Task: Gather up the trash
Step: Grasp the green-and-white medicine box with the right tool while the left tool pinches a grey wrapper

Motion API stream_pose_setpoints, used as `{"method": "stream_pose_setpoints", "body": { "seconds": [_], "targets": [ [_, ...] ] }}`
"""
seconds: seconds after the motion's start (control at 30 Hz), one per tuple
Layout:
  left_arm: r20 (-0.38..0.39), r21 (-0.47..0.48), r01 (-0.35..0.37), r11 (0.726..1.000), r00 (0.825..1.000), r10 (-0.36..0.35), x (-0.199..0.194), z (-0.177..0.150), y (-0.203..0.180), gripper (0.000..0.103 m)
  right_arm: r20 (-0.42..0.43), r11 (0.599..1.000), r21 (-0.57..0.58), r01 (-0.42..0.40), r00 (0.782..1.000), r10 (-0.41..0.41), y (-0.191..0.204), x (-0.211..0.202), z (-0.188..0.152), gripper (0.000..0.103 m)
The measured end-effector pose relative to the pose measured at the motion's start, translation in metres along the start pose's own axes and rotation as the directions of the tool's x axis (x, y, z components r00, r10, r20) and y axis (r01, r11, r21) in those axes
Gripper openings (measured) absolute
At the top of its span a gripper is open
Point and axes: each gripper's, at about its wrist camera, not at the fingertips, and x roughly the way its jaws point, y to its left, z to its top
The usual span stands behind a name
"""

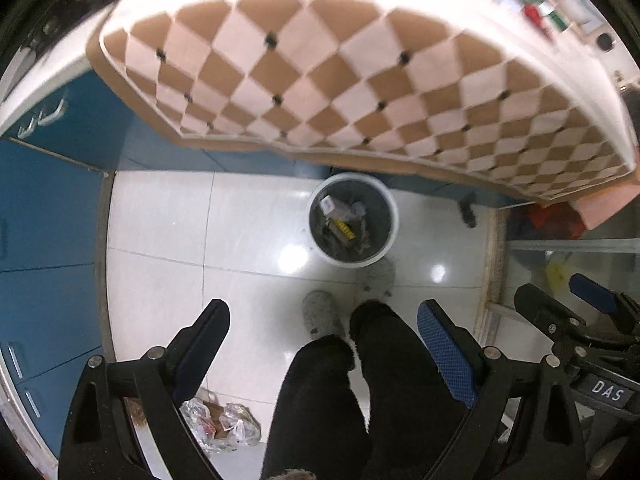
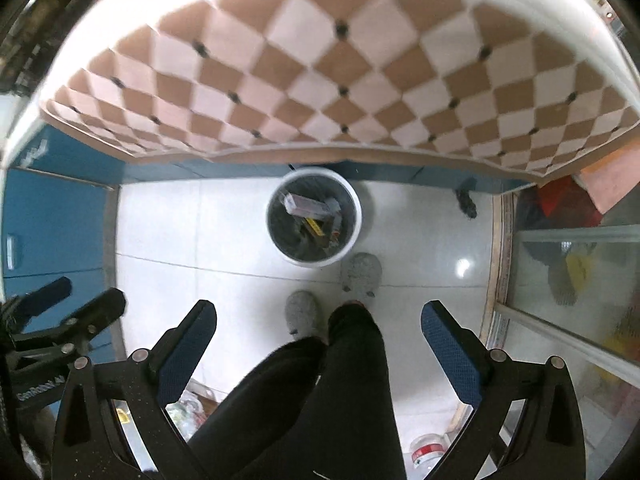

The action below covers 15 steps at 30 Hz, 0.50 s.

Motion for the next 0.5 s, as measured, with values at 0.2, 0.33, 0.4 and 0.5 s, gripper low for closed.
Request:
{"method": "stream_pose_setpoints", "body": {
  "seconds": [0.2,0.33,0.4,0.5],
  "targets": [
    [0.150,0.045,-0.025,0.999,0.988,0.018,-0.050,0.056,-0.024,0.103,0.089,0.992,0.080,-0.101,0.992,0.094,-0.015,-0.062,0.028,0.103],
    [0.238,0.031,-0.078,0.996,0.969,0.068,-0.068,0.119,-0.044,0.103,0.162,0.977,0.150,-0.154,0.978,0.129,-0.045,-0.090,0.081,0.103],
    [0.251,0.008,-0.108,0.994,0.962,0.102,-0.069,0.157,-0.054,0.103,0.191,0.972,0.173,-0.159,0.974,0.125,-0.064,-0.098,0.111,0.103],
    [0.235,-0.037,-0.106,0.994,0.966,0.112,-0.063,0.212,-0.067,0.103,0.225,0.969,0.198,-0.144,0.969,0.098,-0.099,-0.108,0.165,0.103]
  ]
}}
